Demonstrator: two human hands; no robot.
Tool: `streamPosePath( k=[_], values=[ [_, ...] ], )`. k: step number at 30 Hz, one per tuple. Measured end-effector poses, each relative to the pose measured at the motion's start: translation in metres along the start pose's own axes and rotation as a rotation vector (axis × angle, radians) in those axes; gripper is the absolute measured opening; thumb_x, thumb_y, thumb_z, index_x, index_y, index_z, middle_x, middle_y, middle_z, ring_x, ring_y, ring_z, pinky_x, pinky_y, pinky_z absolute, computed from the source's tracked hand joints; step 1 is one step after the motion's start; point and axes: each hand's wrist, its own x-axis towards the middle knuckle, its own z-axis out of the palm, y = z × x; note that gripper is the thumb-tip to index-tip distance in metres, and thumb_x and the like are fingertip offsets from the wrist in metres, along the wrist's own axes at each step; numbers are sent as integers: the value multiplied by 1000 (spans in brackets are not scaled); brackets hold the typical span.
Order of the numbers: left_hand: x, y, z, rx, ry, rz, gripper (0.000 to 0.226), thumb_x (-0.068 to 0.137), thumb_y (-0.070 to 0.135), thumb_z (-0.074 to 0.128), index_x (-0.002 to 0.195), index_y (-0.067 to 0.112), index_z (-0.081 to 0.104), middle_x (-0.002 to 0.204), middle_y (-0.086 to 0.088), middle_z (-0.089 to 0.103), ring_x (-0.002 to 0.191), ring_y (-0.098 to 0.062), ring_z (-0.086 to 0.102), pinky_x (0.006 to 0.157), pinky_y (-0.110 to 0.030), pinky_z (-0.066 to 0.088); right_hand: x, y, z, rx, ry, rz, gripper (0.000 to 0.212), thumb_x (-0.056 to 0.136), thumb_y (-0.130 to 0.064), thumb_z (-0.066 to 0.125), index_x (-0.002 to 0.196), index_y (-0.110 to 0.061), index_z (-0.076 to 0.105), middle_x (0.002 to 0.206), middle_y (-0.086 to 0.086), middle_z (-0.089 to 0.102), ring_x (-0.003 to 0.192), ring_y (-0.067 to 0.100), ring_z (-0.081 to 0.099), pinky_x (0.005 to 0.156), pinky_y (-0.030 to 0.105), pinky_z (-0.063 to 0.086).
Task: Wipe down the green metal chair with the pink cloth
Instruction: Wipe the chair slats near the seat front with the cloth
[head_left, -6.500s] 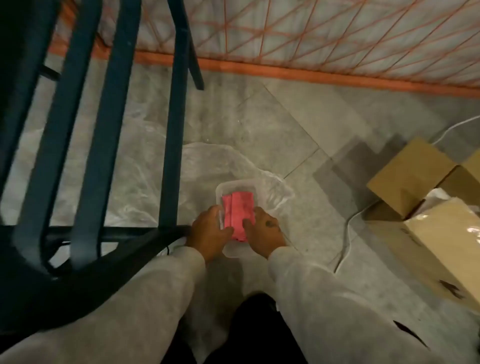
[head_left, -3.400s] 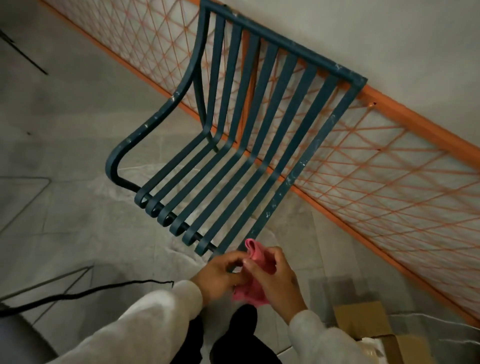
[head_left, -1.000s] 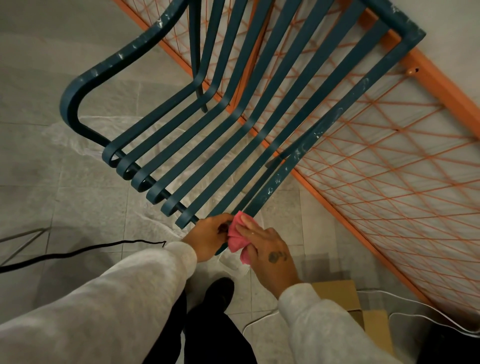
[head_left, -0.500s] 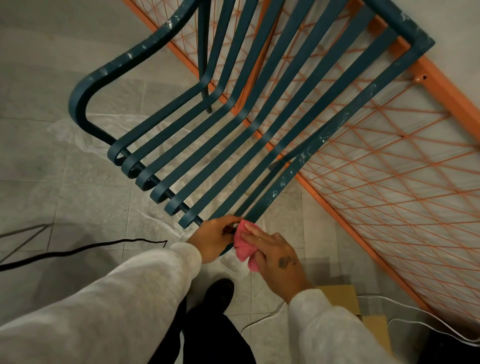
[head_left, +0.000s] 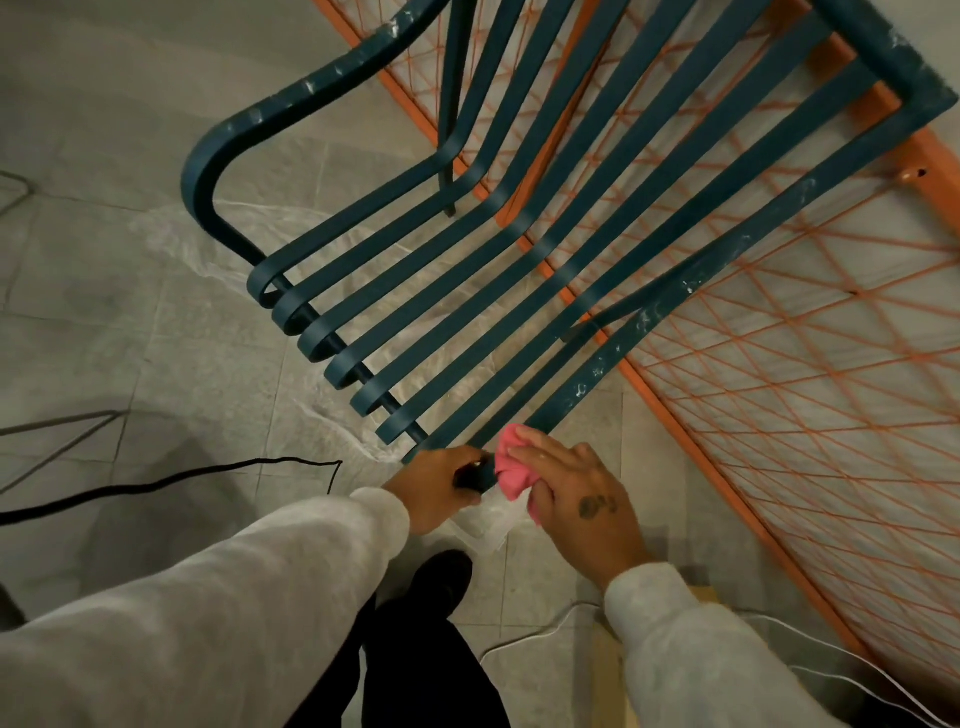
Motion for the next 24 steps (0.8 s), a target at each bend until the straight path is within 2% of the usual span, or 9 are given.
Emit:
streamPosePath(
  k=[3,6,9,12,14,15,17,20,24],
  values=[
    [0,-8,-3,-2,-37,-41,44,86,29,68,127,26,54,123,4,64,115,-18,60,105,-39,45,29,14,-19,-33,8,60,39,87,-1,65,119,-23,68,134,-2,61,118,20,60,106,34,33],
    [-1,-15,-3,19,-42,-50,46,86,31,68,129,24,53,128,1,62,118,-21,58,105,-41,45,62,9,-28,-1,-122,190,25,94,-16,59,103,-36,70,116,-10,67,105,15,61,95,32,51],
    [-1,-24,-1,36,-21,-58,46,86,28,68,129,21,55,128,-2,62,117,-22,59,104,-40,46,79,-22,-26,-308,-265,258,17,94,-26,58,109,-21,66,107,3,68,96,22,64,82,33,54],
    [0,-30,1,15,25,-22,33,82,25,71,113,17,64,110,-2,70,98,-17,65,95,-35,51,71,-66,-10,-476,-404,120,26,95,-33,56,114,-15,60,106,10,64,96,27,59,83,38,53],
    [-1,-30,-1,34,61,-6,20,83,20,70,101,11,65,97,-3,71,83,-14,61,84,-26,48,60,-83,2,-446,-463,63,25,96,-36,53,110,-17,62,100,6,63,92,25,58,80,36,52],
    [-2,-29,-2,39,71,0,18,83,17,70,100,10,66,93,-3,70,81,-14,59,82,-26,48,57,-83,6,-396,-484,61,23,96,-35,53,108,-18,63,96,3,62,89,23,58,77,33,51],
    [-1,-30,-2,49,58,22,21,83,19,71,103,12,66,98,-5,72,86,-17,63,89,-33,51,57,-73,-1,-305,-529,111,16,95,-28,55,106,-23,66,93,-2,62,86,19,59,75,31,51],
    [0,-34,-3,56,-9,5,39,84,28,70,121,20,60,117,-3,68,106,-20,63,101,-38,48,69,-46,-25,-261,-509,204,20,92,-25,60,107,-36,67,106,-6,66,94,18,61,85,37,55],
    [-1,-36,-2,59,-30,-11,48,86,32,67,132,21,53,130,-3,60,119,-23,56,105,-40,45,89,-23,-50,-230,-417,385,18,95,-32,57,109,-26,68,109,3,67,98,26,61,90,39,52]
  ],
)
